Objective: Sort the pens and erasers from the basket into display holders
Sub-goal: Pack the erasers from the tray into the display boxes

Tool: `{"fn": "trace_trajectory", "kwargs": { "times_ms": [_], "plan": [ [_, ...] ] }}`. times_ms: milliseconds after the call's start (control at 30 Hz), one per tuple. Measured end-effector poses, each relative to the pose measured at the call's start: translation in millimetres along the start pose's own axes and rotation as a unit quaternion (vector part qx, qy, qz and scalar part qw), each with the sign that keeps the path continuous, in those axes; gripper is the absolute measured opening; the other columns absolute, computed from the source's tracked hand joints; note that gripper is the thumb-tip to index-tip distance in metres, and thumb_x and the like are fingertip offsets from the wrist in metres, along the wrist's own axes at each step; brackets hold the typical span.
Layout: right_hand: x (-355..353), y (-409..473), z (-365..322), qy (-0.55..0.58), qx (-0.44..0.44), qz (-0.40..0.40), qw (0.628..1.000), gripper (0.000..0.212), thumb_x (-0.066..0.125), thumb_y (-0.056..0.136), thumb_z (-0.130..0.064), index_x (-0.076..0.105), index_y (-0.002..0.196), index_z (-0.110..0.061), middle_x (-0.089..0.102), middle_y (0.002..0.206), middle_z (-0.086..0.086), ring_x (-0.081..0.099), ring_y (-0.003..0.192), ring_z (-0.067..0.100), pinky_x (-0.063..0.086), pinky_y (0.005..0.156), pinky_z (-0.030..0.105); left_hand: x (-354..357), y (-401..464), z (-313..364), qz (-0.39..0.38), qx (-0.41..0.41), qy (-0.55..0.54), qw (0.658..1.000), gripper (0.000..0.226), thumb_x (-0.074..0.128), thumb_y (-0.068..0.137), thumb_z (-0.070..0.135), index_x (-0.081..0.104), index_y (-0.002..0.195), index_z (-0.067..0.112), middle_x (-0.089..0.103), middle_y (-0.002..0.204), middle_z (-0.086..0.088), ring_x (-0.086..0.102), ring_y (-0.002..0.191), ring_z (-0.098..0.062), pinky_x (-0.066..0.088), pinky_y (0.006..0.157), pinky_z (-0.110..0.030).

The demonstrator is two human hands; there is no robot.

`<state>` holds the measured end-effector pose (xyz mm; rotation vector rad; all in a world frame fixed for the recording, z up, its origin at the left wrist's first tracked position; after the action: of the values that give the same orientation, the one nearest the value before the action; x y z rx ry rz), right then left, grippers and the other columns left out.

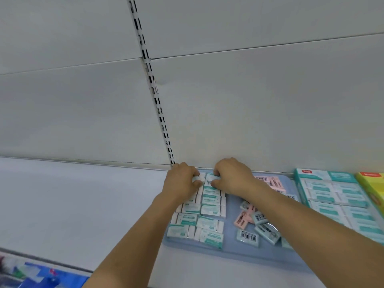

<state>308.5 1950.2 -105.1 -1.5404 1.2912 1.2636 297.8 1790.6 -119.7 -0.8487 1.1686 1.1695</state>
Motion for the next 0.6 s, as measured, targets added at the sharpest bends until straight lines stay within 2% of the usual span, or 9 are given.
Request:
{"fn": "trace_trajectory", "kwargs": {
  "times_ms": [100, 167, 200, 267, 300, 333, 367, 500, 600],
  "plan": [
    [-14, -11, 3, 0.079, 0.032, 0.014, 0.996, 0.028, 0.07, 0.077, -0.032, 0.064, 0.091, -0.008, 0.064, 0.091, 0.007, 0.061, 0.083, 0.024, 0.053, 0.072, 0.039, -9, -9, 1, 0.041, -0.002, -0.014, 0.999, 0.029, 0.061, 0.089, 0.043, 0.067, 0.111, 0.024, 0.065, 0.106, 0.002, 0.058, 0.103, -0.019, 0.046, 0.086, -0.034],
    [-23, -27, 11, 0.265, 0.073, 0.039, 0.961, 0.021, 0.074, 0.076, -0.021, 0.064, 0.087, -0.006, 0.068, 0.083, 0.011, 0.066, 0.074, 0.023, 0.058, 0.07, 0.04, -17, -22, 9, 0.082, -0.049, -0.209, 0.973, 0.018, 0.063, 0.089, 0.037, 0.07, 0.096, 0.022, 0.069, 0.089, 0.007, 0.063, 0.087, -0.012, 0.049, 0.076, -0.028],
    [-28, -37, 14, 0.377, 0.088, 0.049, 0.921, 0.017, 0.074, 0.076, -0.012, 0.062, 0.086, -0.005, 0.069, 0.081, 0.015, 0.068, 0.068, 0.023, 0.059, 0.068, 0.04, -19, -29, 16, 0.076, -0.088, -0.364, 0.924, 0.017, 0.062, 0.091, 0.032, 0.07, 0.09, 0.017, 0.07, 0.084, 0.005, 0.065, 0.082, -0.012, 0.051, 0.075, -0.029],
    [-36, -57, 25, 0.527, 0.088, 0.08, 0.841, 0.017, 0.07, 0.078, 0.005, 0.06, 0.089, -0.001, 0.068, 0.084, 0.025, 0.068, 0.065, 0.025, 0.061, 0.066, 0.039, -20, -39, 37, 0.011, -0.162, -0.653, 0.739, 0.018, 0.057, 0.096, 0.019, 0.064, 0.088, 0.005, 0.07, 0.085, -0.008, 0.066, 0.078, -0.019, 0.056, 0.074, -0.034],
    [-40, -66, 30, 0.568, 0.082, 0.092, 0.814, 0.02, 0.069, 0.078, 0.011, 0.06, 0.092, -0.001, 0.067, 0.086, 0.025, 0.069, 0.069, 0.026, 0.061, 0.068, 0.037, -20, -44, 49, -0.029, -0.189, -0.732, 0.654, 0.017, 0.054, 0.096, 0.014, 0.062, 0.087, 0.002, 0.069, 0.084, -0.014, 0.065, 0.075, -0.022, 0.057, 0.069, -0.034],
    [-42, -75, 36, 0.592, 0.074, 0.101, 0.796, 0.025, 0.068, 0.077, 0.014, 0.06, 0.095, -0.001, 0.068, 0.088, 0.022, 0.07, 0.074, 0.025, 0.061, 0.07, 0.036, -17, -46, 59, -0.063, -0.202, -0.77, 0.602, 0.015, 0.054, 0.096, 0.012, 0.06, 0.087, 0.001, 0.067, 0.081, -0.015, 0.062, 0.069, -0.021, 0.056, 0.061, -0.031],
    [-45, -84, 40, 0.603, 0.064, 0.105, 0.788, 0.028, 0.069, 0.076, 0.015, 0.061, 0.097, -0.002, 0.069, 0.089, 0.018, 0.072, 0.079, 0.024, 0.061, 0.073, 0.035, -14, -49, 69, -0.094, -0.2, -0.782, 0.583, 0.013, 0.055, 0.095, 0.011, 0.06, 0.09, 0.001, 0.064, 0.077, -0.013, 0.058, 0.063, -0.019, 0.052, 0.054, -0.027],
    [-52, -112, 61, 0.594, 0.033, 0.099, 0.798, 0.029, 0.073, 0.076, 0.01, 0.064, 0.099, -0.006, 0.073, 0.094, 0.009, 0.072, 0.088, 0.021, 0.059, 0.078, 0.03, -5, -54, 102, -0.155, -0.121, -0.749, 0.633, 0.021, 0.062, 0.091, 0.013, 0.065, 0.107, 0.0, 0.057, 0.07, -0.002, 0.045, 0.056, -0.009, 0.038, 0.046, -0.018],
    [-57, -123, 79, 0.527, 0.039, 0.121, 0.84, 0.029, 0.078, 0.074, 0.003, 0.068, 0.094, -0.015, 0.072, 0.091, 0.006, 0.069, 0.083, 0.022, 0.059, 0.074, 0.031, -3, -52, 118, -0.152, -0.106, -0.723, 0.665, 0.019, 0.063, 0.09, 0.009, 0.064, 0.108, 0.001, 0.05, 0.06, 0.0, 0.039, 0.05, -0.007, 0.034, 0.042, -0.016]
  ]
}}
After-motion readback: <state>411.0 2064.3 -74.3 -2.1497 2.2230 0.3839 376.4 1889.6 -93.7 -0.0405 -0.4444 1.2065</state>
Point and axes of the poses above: each hand's wrist, its own y-axis towards the middle knuckle, its own x-axis out of the palm, z = x × y, the point moved 1 cm from there along y, towards the middle knuckle
